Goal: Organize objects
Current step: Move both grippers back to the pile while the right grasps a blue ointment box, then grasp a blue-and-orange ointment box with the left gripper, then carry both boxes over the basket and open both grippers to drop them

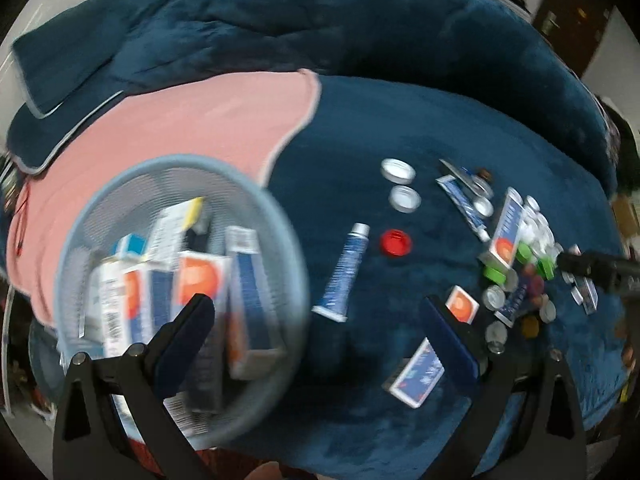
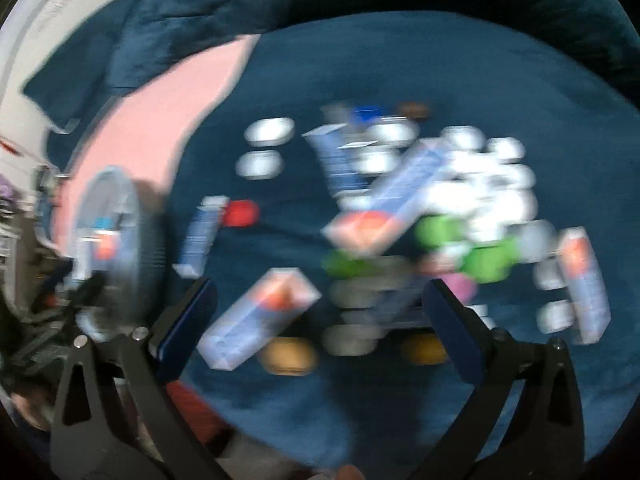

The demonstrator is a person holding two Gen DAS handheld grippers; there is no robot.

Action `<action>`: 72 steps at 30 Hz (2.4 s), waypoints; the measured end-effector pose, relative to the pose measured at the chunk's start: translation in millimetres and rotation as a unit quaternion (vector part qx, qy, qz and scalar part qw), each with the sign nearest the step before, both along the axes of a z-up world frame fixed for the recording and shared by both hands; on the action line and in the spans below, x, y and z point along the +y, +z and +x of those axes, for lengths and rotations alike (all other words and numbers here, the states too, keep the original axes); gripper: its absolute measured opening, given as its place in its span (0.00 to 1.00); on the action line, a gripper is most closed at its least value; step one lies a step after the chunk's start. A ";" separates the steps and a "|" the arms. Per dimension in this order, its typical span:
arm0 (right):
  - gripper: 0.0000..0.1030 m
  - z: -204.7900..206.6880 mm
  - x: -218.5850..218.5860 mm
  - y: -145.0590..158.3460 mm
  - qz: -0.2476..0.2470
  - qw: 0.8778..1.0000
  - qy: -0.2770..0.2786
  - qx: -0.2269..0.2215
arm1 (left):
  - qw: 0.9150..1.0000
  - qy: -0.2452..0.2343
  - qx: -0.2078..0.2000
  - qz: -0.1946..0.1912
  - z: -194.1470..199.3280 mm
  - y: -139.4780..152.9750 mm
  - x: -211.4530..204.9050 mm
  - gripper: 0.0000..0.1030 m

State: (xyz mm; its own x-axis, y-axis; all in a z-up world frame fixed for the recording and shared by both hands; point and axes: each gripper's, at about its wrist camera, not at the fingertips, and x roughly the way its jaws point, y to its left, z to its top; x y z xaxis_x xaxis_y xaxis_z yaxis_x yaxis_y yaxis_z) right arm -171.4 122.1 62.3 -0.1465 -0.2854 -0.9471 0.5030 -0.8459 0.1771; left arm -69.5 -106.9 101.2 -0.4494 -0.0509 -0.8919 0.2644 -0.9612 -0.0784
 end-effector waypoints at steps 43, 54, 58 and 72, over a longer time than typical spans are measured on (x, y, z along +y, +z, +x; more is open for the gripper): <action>0.39 -111.4 229.2 -46.7 -0.012 0.962 -0.271 -0.038 | 0.968 -0.249 -0.022 -0.029 -137.3 -49.0 183.0 0.99; 0.40 -97.7 200.7 -30.2 -0.024 0.972 -0.234 -0.019 | 0.948 -0.308 -0.053 -0.065 -178.7 -96.0 214.2 0.44; 0.40 -94.5 193.9 -30.5 -0.031 0.973 -0.228 -0.021 | 0.954 -0.296 -0.039 -0.036 -173.4 -83.8 206.0 0.38; 0.39 -68.5 135.1 -2.9 -0.067 0.983 -0.172 -0.016 | 0.977 -0.206 0.043 0.025 -102.0 5.4 124.6 0.38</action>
State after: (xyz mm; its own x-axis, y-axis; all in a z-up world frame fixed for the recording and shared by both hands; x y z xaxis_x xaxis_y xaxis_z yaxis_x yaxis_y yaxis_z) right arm -239.9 257.2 59.4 -0.2265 -0.3473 -0.9100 0.1833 -0.9328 0.3104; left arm -171.5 17.7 106.5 -0.4962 0.1931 -0.8464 -0.1530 -0.9791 -0.1337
